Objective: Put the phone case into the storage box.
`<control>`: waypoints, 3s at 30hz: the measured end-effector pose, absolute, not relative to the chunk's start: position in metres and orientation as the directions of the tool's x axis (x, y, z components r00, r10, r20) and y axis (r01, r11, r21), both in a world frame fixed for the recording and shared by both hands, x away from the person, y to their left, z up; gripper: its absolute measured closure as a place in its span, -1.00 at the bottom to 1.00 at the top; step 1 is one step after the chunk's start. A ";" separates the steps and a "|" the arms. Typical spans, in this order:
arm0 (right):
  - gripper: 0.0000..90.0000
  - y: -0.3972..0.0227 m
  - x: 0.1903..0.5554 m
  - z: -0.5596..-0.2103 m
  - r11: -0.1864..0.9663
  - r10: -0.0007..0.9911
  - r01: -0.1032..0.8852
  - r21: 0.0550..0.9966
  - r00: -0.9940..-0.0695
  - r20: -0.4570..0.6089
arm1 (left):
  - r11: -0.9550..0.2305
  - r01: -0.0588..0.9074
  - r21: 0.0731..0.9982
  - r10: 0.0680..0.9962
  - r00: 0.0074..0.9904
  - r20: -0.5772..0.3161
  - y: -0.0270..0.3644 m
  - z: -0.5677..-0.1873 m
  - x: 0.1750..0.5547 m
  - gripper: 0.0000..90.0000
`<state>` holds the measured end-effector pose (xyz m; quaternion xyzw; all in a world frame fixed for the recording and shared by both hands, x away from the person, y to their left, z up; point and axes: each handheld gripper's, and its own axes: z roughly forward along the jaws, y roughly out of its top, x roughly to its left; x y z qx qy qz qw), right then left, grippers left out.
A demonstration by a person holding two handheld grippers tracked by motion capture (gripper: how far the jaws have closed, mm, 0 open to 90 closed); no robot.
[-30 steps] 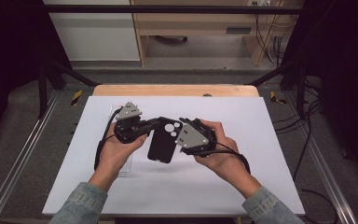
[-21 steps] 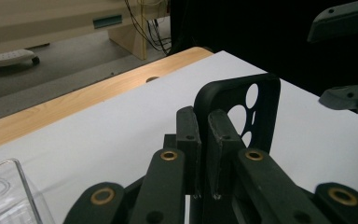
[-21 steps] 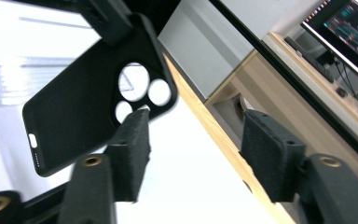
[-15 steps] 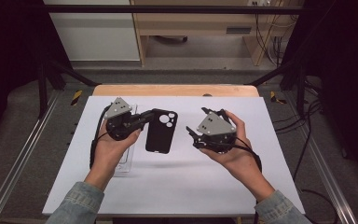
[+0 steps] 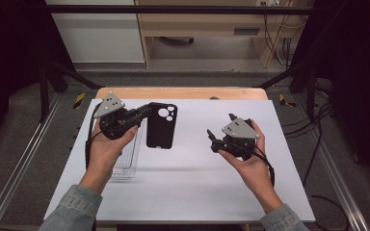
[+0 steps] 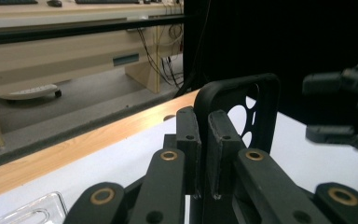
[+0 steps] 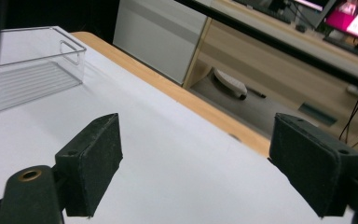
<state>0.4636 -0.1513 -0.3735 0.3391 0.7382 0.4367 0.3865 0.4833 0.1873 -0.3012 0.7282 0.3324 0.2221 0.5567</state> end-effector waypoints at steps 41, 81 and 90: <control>-0.89 -0.221 0.399 -0.469 0.103 0.909 0.174 0.979 -0.417 -0.021 | -0.117 0.191 0.975 0.822 0.570 -0.013 0.252 -0.272 0.514 0.87; -0.92 -0.220 0.392 -0.469 0.106 0.910 0.111 0.988 -0.411 -0.052 | -0.095 0.170 0.981 0.865 0.501 -0.003 0.277 -0.286 0.556 0.87; -0.92 -0.221 0.392 -0.470 0.102 0.912 0.115 0.988 -0.407 -0.047 | -0.095 0.168 0.981 0.870 0.494 -0.001 0.281 -0.289 0.562 0.87</control>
